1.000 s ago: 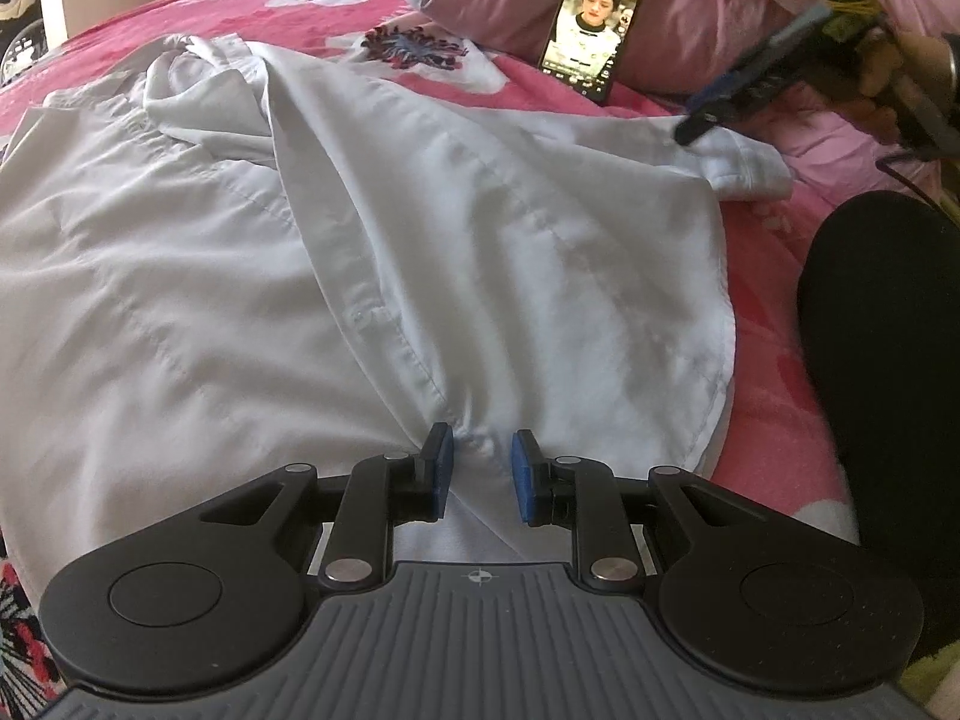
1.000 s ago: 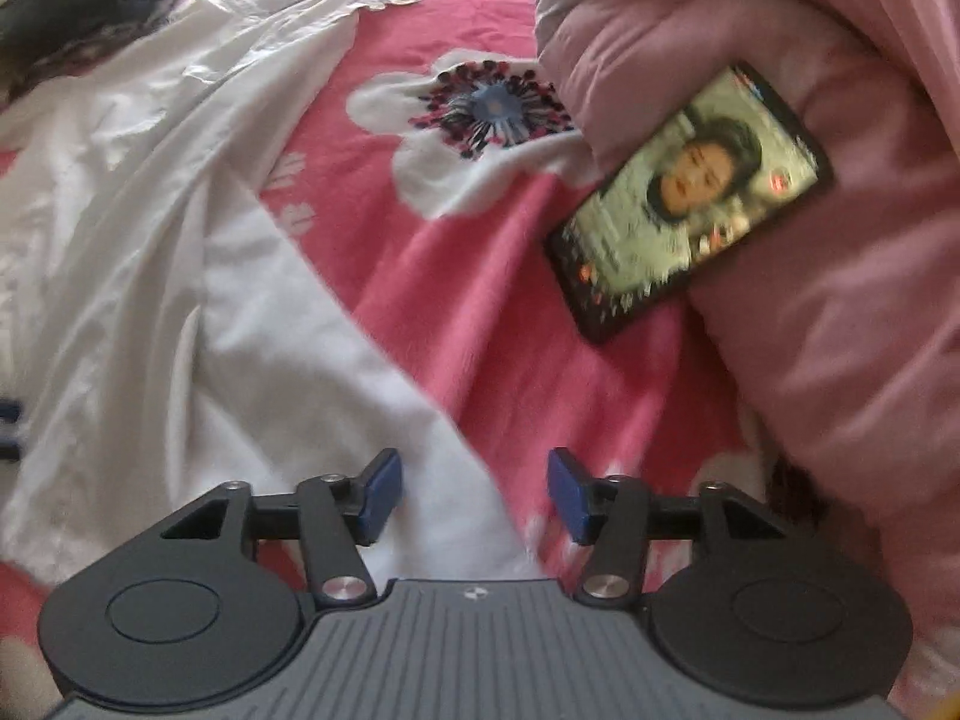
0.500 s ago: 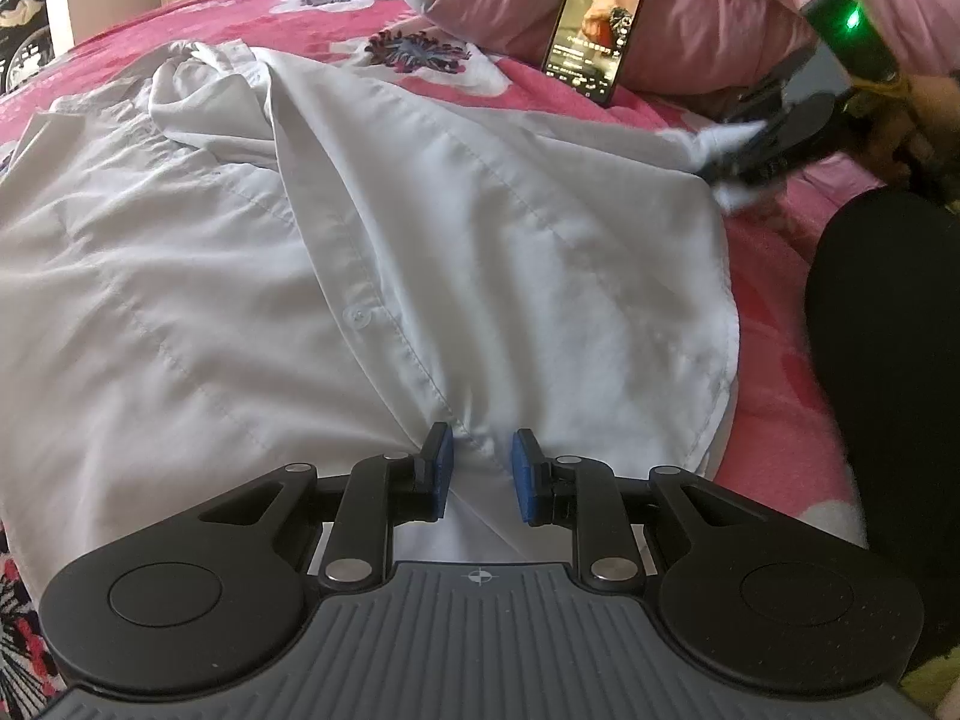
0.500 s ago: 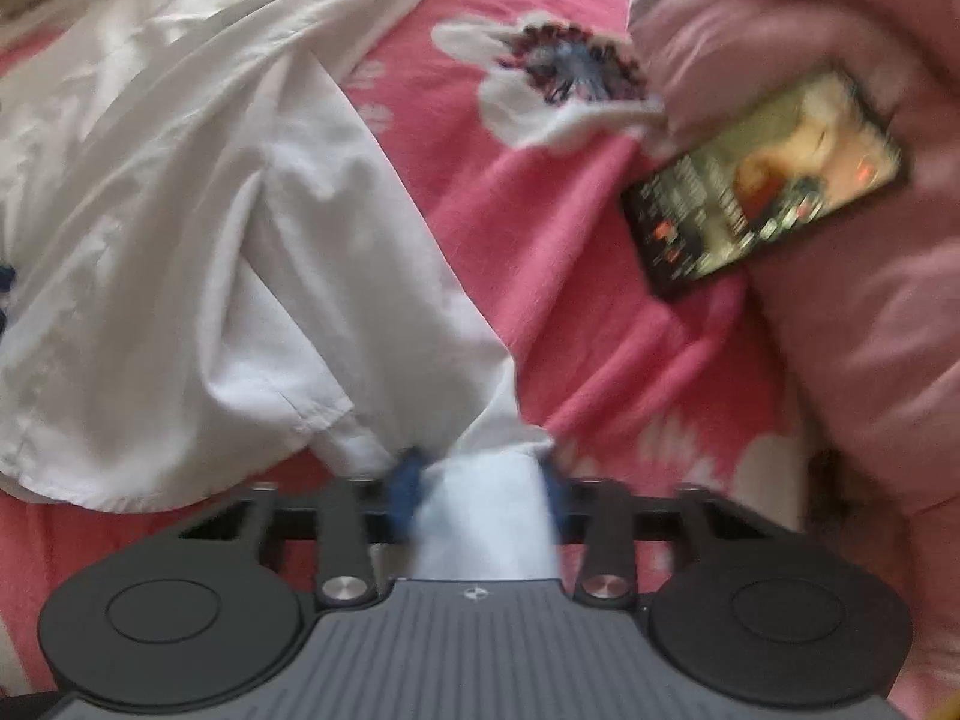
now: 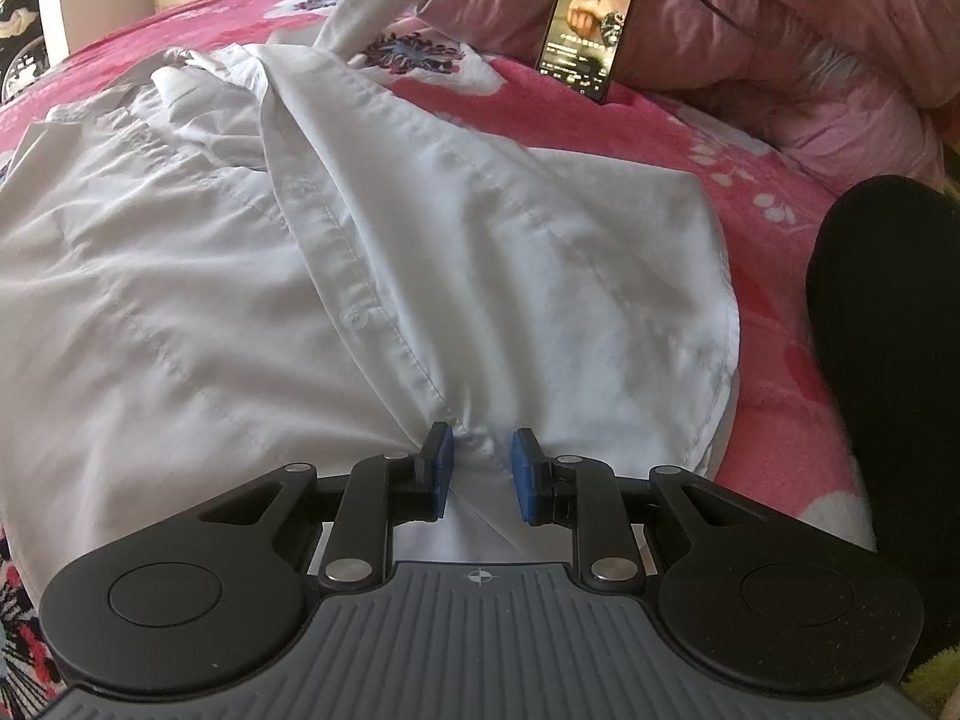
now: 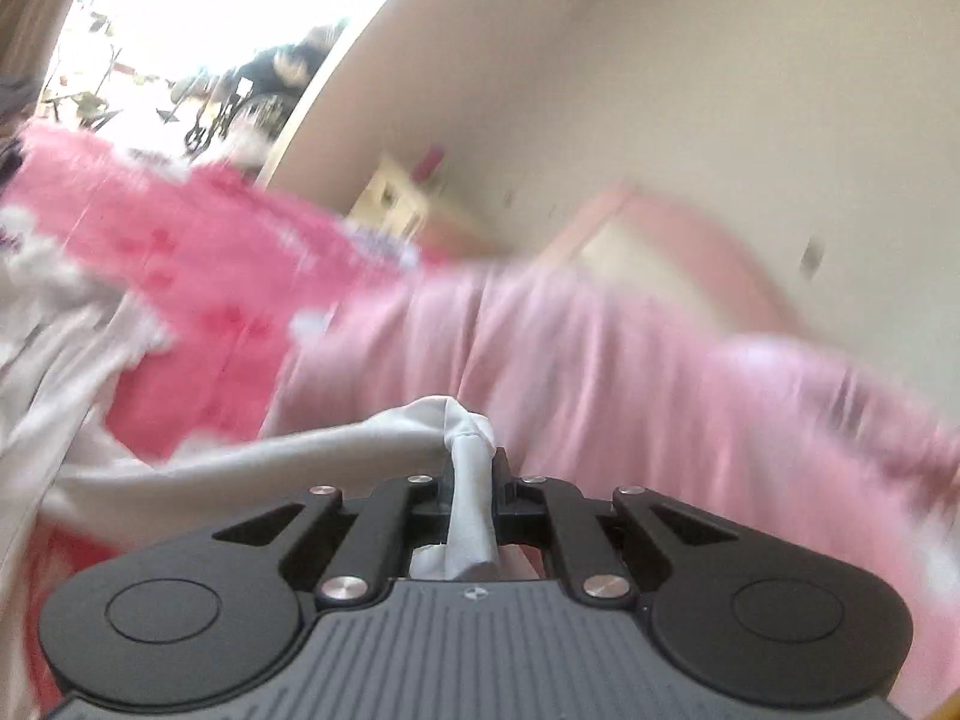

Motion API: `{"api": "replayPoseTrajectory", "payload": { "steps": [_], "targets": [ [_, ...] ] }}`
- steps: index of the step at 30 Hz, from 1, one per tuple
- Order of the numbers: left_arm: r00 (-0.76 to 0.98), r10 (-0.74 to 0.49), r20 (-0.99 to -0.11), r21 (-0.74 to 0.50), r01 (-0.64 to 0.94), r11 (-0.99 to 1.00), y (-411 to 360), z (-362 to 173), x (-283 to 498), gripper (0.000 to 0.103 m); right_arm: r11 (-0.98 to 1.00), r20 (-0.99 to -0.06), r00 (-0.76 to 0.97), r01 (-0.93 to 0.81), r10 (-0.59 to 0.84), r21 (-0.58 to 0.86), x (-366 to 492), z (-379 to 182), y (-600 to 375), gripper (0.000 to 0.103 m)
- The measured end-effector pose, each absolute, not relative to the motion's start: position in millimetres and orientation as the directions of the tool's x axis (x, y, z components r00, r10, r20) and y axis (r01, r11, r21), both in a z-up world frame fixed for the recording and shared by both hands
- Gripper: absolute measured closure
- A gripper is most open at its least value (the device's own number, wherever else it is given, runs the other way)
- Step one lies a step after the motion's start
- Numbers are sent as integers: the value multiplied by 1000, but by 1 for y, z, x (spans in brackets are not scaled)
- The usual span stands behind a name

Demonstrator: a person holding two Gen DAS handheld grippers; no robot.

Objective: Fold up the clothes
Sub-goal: 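Grasp the cuff with the right gripper and lift it toward the collar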

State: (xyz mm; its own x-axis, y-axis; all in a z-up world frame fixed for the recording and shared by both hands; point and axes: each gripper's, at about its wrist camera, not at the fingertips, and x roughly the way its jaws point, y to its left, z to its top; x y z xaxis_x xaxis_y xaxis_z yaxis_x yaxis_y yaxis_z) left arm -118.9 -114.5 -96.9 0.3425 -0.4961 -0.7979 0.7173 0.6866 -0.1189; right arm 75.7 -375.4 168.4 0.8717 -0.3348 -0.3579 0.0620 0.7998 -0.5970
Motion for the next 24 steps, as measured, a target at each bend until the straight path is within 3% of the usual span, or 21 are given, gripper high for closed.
{"api": "replayPoseTrajectory", "payload": {
  "steps": [8, 15, 18, 20, 24],
  "targets": [
    [331, -504, -798, -133, 719, 682, -113, -99, -117, 81, 709, -218, 882, 167, -419, -685, 177, 207, -357, 97],
    [305, -519, -798, -171, 712, 681, -109, -100, -112, 81, 668, -179, 815, 302, -551, -680, 243, 208, -389, 95],
    [298, -522, -799, -180, 710, 681, -109, -100, -111, 81, 634, -189, 777, 318, -600, -705, 264, 193, -401, 86],
    [292, -524, -800, -185, 711, 678, -109, -100, -110, 81, 593, -189, 747, 319, -638, -740, 278, 183, -407, 68],
    [279, -531, -800, -202, 708, 676, -109, -100, -107, 81, 573, -235, 709, 283, -665, -769, 289, 175, -416, 57]
  ]
}}
